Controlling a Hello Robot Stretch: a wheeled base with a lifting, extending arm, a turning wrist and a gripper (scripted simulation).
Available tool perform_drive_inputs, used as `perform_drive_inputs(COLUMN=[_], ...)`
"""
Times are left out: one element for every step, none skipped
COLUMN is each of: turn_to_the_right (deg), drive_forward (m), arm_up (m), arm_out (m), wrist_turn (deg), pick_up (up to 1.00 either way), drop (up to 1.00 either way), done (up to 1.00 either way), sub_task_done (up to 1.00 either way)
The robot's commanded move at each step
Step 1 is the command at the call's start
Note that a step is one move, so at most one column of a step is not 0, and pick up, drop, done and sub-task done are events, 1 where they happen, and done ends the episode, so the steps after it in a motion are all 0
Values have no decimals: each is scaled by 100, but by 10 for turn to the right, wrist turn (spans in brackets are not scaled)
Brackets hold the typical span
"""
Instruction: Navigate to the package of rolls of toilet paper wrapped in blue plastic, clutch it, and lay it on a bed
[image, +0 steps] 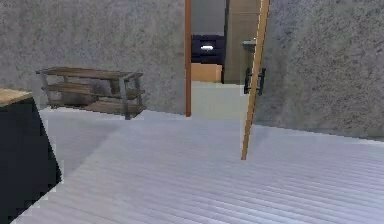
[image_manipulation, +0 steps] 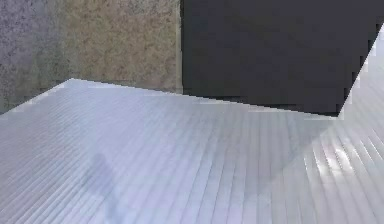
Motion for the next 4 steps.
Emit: perform_drive_inputs(turn_to_the_right=[0,0,0,450], drive_forward=[100,100,50,0], arm_up=[0,0,0,0], arm_out=[0,0,0,0], wrist_turn=[0,0,0,0], pick_up=[0,0,0,0], drop=[0,0,0,0], done=[0,0,0,0], sub_task_done=[0,0,0,0])
